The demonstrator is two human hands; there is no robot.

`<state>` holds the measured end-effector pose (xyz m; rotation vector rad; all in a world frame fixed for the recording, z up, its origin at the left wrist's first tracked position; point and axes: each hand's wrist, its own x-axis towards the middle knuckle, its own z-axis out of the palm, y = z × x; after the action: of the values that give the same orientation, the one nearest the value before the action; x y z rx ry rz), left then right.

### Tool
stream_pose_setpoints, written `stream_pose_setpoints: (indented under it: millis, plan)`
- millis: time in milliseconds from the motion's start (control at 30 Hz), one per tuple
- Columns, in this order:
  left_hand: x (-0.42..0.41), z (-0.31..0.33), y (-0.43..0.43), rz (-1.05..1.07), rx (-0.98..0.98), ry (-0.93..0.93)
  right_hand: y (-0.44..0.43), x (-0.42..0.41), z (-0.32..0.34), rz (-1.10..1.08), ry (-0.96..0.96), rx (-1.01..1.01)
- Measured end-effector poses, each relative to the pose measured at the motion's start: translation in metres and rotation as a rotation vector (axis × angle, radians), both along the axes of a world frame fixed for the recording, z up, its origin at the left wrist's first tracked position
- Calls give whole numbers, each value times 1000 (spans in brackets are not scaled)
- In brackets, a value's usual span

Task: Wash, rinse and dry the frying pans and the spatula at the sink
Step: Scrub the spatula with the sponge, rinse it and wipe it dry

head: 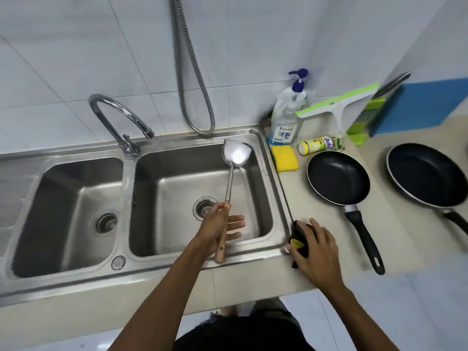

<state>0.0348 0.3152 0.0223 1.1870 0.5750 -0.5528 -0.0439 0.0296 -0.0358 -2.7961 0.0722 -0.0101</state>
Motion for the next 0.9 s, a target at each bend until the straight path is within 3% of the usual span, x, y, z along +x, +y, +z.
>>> stream_pose_setpoints:
  millis: [167, 333, 500, 633, 767, 900]
  plan:
    - [-8, -1, 3, -82, 147, -38, -24, -23, -31, 77, 4, -89]
    - [-14, 1, 6, -77, 229, -67, 7, 8, -10, -13, -90, 261]
    - [-30, 16, 13, -136, 248, -151, 85, 83, 42, 190, -274, 389]
    - [-44, 35, 14, -178, 230, -211, 145, 152, 63, 345, -347, 300]
    - [-53, 52, 22, -149, 174, -260, 163, 208, 72, 358, -350, 24]
    - [-53, 60, 27, -61, 164, -278, 180, 241, 95, 417, -420, -58]
